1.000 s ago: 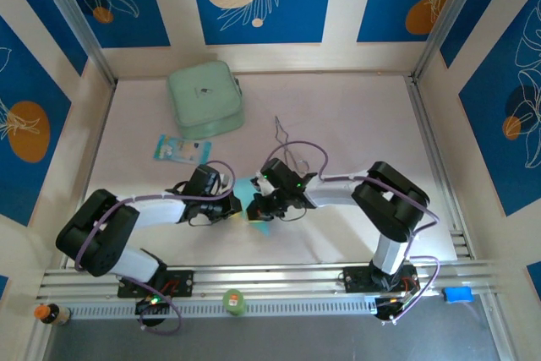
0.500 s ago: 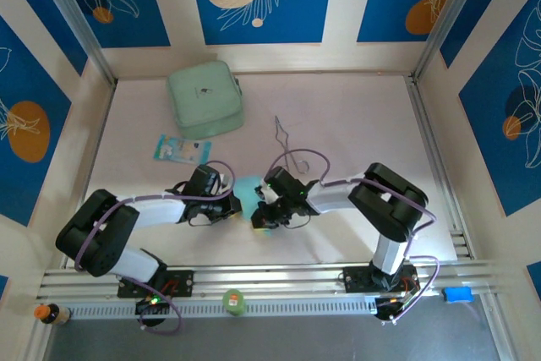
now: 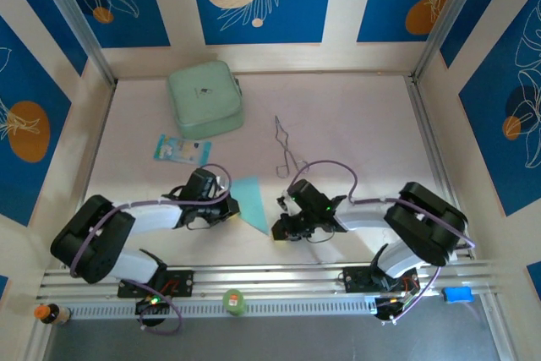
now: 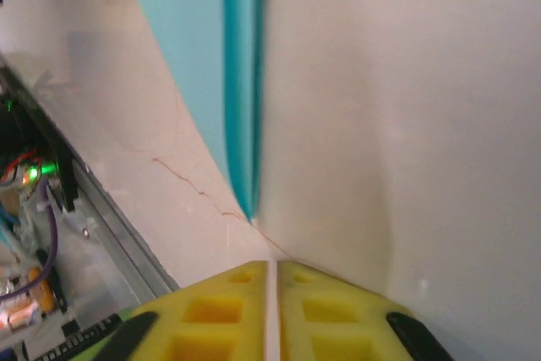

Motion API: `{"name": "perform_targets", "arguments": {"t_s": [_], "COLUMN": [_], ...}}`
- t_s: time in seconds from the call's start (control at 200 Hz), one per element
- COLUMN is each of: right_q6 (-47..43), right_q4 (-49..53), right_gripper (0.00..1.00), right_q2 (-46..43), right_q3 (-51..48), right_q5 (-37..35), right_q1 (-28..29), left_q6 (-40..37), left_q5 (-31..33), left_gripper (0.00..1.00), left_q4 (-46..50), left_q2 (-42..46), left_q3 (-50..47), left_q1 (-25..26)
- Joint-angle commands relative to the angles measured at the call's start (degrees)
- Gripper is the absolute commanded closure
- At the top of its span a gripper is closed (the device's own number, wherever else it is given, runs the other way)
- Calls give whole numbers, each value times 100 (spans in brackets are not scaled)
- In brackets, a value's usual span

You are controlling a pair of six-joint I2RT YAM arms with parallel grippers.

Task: Fold a paper plane with a square sheet of paper (pick it up from the middle)
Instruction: Perform the third fold on the triangle at the bottom-center of the table.

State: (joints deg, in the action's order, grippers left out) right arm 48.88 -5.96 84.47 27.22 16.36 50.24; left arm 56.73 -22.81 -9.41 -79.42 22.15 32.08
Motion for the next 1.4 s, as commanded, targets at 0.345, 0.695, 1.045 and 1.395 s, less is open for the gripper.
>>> {"name": "perform_targets", "arguments": {"t_s": [0.345,0.695,1.045,1.395], "right_q6": [-74,-1123,-721,-924], "right_q4": [1044,868,516,545], "right_gripper": [57,58,60,70], "right_q2": [-900,-329,579,1068], "right_q3": [878,1466,1813,2175], "right_q5": [-2520,-3880,-1559,-1314], "right_q1": [666,1461,437,250], "left_q6": [636,-287,-513,-602], "left_q5": [939,1316,534,-63], "left_gripper": [94,73,51,49], "left_q4": [700,2013,2063,1860], "left_q2": [1472,2371,3466,3011], "left_q3": [-509,-256,-713,-617], "left_q1": [367,216,-587,-824]}}
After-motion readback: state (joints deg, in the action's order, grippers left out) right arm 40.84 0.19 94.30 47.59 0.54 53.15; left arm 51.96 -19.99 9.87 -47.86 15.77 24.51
